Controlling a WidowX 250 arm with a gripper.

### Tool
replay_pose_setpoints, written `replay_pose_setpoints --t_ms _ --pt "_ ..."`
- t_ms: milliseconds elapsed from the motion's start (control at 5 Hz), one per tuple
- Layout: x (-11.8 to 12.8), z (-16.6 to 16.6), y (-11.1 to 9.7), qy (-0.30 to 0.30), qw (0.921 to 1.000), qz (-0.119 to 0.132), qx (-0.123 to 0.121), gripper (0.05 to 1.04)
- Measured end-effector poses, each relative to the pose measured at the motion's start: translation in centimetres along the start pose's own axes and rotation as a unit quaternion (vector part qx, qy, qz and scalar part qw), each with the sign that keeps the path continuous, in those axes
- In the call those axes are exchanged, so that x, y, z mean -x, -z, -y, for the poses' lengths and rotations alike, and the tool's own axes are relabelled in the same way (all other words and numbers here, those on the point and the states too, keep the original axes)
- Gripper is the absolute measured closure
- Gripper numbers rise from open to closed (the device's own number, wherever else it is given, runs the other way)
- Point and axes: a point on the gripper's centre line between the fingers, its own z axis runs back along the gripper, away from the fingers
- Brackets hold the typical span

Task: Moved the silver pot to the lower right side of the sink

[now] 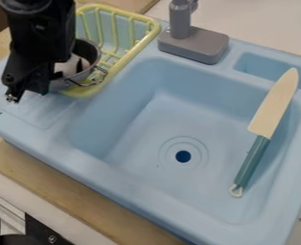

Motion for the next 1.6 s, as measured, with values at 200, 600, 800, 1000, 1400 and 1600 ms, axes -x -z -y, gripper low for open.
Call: replay_pose_setpoints --t_ms 200,600,800,1000,1400,1600 --pt "0.8 0.3 0.5 -0.020 0.9997 0.004 0.012 1.027" --pt "1.7 1.4 0.5 -0.036 0.9993 -0.002 0.011 1.027" --pt "1.9 1.8 0.6 -0.031 0.9994 -0.007 0.011 1.027" --pt "2.0 2.2 0.4 -0.021 0.9996 0.018 0.011 1.027" --pt "1.7 2.7 0.9 -0.016 0.9989 0.031 0.032 0.849" --pt "1.8 2.9 1.0 -0.021 0.9985 0.028 0.042 0.612"
